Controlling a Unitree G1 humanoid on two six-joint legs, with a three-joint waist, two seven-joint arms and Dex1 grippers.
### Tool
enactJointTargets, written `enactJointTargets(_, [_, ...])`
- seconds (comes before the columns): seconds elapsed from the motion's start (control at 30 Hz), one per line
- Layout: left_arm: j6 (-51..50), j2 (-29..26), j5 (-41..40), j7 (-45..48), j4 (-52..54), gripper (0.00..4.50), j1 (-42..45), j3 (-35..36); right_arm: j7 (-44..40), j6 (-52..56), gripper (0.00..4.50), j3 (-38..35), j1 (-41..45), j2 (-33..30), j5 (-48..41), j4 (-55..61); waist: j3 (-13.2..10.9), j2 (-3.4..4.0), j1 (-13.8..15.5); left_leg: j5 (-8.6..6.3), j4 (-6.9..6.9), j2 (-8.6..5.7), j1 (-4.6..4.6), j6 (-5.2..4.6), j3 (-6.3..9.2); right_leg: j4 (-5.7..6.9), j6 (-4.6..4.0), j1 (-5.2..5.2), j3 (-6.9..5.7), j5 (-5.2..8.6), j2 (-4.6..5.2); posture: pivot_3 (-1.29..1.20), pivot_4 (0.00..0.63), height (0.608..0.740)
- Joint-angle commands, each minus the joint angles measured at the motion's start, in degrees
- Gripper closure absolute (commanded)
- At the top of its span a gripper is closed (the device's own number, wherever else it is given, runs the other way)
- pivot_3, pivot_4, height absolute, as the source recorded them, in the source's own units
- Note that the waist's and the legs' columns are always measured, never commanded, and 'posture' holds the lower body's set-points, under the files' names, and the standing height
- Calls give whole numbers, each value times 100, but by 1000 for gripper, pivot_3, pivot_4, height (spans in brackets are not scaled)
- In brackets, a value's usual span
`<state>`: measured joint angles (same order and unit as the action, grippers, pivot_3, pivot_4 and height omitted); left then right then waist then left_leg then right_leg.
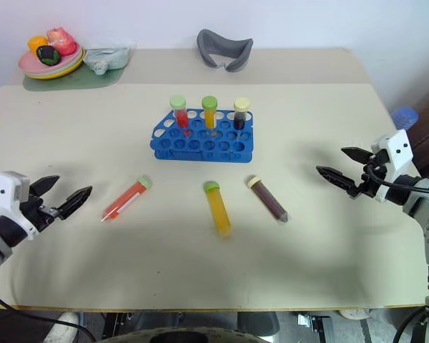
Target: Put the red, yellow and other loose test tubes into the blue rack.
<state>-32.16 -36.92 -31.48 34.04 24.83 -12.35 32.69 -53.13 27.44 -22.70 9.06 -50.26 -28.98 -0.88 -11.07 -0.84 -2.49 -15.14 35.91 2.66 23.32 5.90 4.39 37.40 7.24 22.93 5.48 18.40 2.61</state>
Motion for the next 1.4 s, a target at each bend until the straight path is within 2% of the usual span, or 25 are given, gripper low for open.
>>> enactJointTargets(0.03, [69,-51,-42,7,66,65,67,41,75,-60,0,-96,106,19,-50,195,0,0,0,0,3,0,0,0,0,1,0,-2,0,0,0,0,150,740])
enactJointTargets(0.27, [54,-71,-82,84,53,65,109,33,271,17,0,113,259,-63,98,332,0,0,-5,-1,15,0,-4,-2,0,12,1,-6,0,-1,0,0,150,740])
enactJointTargets(0.43, [52,-58,-221,178,110,65,413,-195,351,680,0,152,303,-224,-152,998,1,1,6,-2,18,0,-4,-3,0,17,2,-6,0,-1,0,0,150,740])
enactJointTargets(0.53, [18,9,-279,226,183,65,913,-760,362,1488,0,287,333,-525,-360,1572,2,3,29,-2,24,-1,-4,-3,1,21,3,-8,0,-2,1,0,150,740])
enactJointTargets(0.67, [192,-109,45,680,145,65,1482,-1930,392,2694,0,502,342,-1120,-757,2505,4,1,41,-3,28,-2,-4,-5,3,22,5,-11,-1,-3,0,0,150,740])
enactJointTargets(0.8, [436,-192,137,1214,16,65,1822,-2549,635,3824,0,645,716,-1330,-1356,3189,3,4,-12,-6,26,0,-5,-11,4,25,5,-8,-1,-3,-4,0,150,740])
enactJointTargets(0.87, [634,-247,281,1574,6,65,1959,-2962,1318,5450,0,891,1477,-860,-1572,3300,3,4,-33,-6,28,2,-12,-12,4,35,5,-8,1,-3,-8,0,150,740])
enactJointTargets(0.93, [793,-315,342,1879,49,65,1983,-3208,2041,6378,0,1022,2034,-294,-1771,3119,4,2,-37,-6,34,3,-16,-11,4,47,4,-9,2,-3,-9,0,150,740])
enactJointTargets(1.0, [842,-306,257,2037,134,65,1933,-3298,2857,6506,0,1199,2195,41,-2204,2954,4,2,-4,-6,35,1,-16,-11,4,53,3,-8,2,-2,-9,0,150,740])
enactJointTargets(1.2, [962,-281,396,2107,159,65,1835,-3421,5346,6506,0,1862,2301,386,-3408,2779,4,2,13,-6,35,0,10,-11,4,54,4,17,1,-1,-3,0,150,740])
enactJointTargets(1.4, [961,-292,422,2072,330,65,1631,-3427,7073,6506,0,2257,2551,530,-4923,2365,4,2,-27,-6,37,2,7,-13,5,64,4,20,2,-2,-7,0,150,740])
